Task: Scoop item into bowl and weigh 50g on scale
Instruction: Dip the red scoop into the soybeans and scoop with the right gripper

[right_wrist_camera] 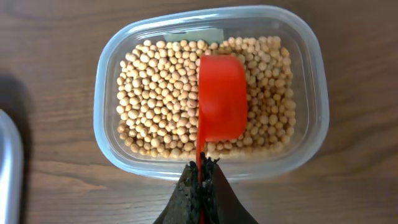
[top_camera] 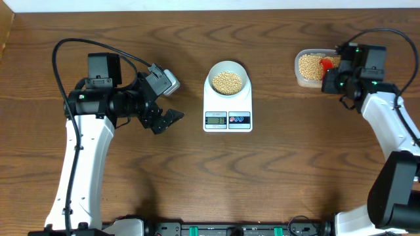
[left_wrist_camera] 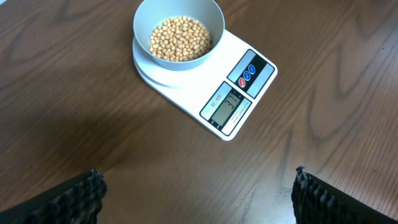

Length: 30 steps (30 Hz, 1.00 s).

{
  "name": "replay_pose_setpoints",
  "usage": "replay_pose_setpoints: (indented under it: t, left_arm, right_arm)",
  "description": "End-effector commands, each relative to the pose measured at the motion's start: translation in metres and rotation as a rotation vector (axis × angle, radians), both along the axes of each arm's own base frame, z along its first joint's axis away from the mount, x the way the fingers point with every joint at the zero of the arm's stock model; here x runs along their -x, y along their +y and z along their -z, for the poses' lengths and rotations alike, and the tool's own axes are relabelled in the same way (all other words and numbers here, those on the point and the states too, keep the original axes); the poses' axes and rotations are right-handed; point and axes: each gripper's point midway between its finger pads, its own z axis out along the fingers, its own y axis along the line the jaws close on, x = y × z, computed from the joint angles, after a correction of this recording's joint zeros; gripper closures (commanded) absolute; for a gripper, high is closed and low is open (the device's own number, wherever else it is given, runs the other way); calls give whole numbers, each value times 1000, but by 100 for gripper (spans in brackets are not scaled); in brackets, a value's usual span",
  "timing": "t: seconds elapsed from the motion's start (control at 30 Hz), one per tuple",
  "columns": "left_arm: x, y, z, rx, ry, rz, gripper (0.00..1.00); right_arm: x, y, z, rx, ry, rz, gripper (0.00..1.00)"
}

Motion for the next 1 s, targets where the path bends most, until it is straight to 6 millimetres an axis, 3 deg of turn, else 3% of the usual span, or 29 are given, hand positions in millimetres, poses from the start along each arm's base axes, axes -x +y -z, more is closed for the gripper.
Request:
replay_pose_setpoints:
  t: [0.0,0.3,0.43,0.77,0.97]
  left_arm:
    - [-1,-1,-10,3,-35,17,2]
    - [-1,-1,-10,3,-35,17,2]
    - [-1,-1,-10,3,-35,17,2]
    - [-1,-1,-10,3,-35,17,2]
    - [-1,-1,-10,3,-35,17,2]
  right_arm:
    - [3,4,4,-128,31,52,99]
    - [6,4,11,-148,62,78,99]
    - [6,-10,11,-200,65,156,99]
    - [-3,-25,-15,-424,-36,142,99]
    - [1,-18,-26,-533,-49,81,99]
